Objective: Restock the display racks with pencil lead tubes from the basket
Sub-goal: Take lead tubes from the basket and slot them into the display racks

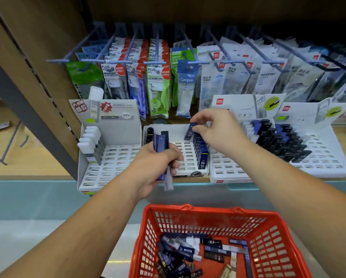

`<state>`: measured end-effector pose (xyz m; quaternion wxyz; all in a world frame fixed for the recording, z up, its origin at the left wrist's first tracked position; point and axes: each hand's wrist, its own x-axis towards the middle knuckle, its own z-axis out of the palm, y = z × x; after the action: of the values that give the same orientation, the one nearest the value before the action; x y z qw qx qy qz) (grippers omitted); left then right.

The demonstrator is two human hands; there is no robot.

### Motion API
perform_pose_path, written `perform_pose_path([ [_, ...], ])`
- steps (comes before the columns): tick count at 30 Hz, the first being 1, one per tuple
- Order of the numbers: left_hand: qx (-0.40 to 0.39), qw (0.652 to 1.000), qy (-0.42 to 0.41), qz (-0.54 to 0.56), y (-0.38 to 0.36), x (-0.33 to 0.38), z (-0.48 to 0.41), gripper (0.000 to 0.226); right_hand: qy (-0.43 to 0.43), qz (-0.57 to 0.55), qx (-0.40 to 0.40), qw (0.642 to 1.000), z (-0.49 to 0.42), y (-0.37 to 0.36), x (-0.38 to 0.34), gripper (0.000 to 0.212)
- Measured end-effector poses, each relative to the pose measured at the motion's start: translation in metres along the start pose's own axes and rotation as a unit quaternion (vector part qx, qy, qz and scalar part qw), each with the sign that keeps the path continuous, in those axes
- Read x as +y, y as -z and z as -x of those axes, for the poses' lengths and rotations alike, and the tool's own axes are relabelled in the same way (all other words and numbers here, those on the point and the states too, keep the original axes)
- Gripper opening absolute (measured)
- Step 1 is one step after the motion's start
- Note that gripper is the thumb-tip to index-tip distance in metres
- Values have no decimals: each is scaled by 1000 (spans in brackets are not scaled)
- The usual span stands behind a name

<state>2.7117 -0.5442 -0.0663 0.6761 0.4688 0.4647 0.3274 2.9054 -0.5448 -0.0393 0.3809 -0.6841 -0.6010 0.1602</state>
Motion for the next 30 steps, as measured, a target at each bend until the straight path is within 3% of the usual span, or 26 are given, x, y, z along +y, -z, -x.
perform_pose_path([
  [9, -14, 995, 9, 100, 5, 10, 4, 8, 0, 28, -52, 998, -13, 0, 9, 22],
  [14, -36, 991, 17, 126, 5, 15, 7, 8, 30, 122, -79, 989, -15, -3, 3, 14],
  [22, -62, 995, 17, 70, 11, 15, 13, 8, 72, 282, -102, 951, -11, 0, -9, 25],
  [27, -68, 996, 15, 49, 18, 13, 15, 9, 48, 245, -116, 961, -5, 3, -21, 34],
  [30, -95, 995, 2, 21, 18, 16, 18, 6, 11, 14, -76, 997, 11, 1, -45, 21],
])
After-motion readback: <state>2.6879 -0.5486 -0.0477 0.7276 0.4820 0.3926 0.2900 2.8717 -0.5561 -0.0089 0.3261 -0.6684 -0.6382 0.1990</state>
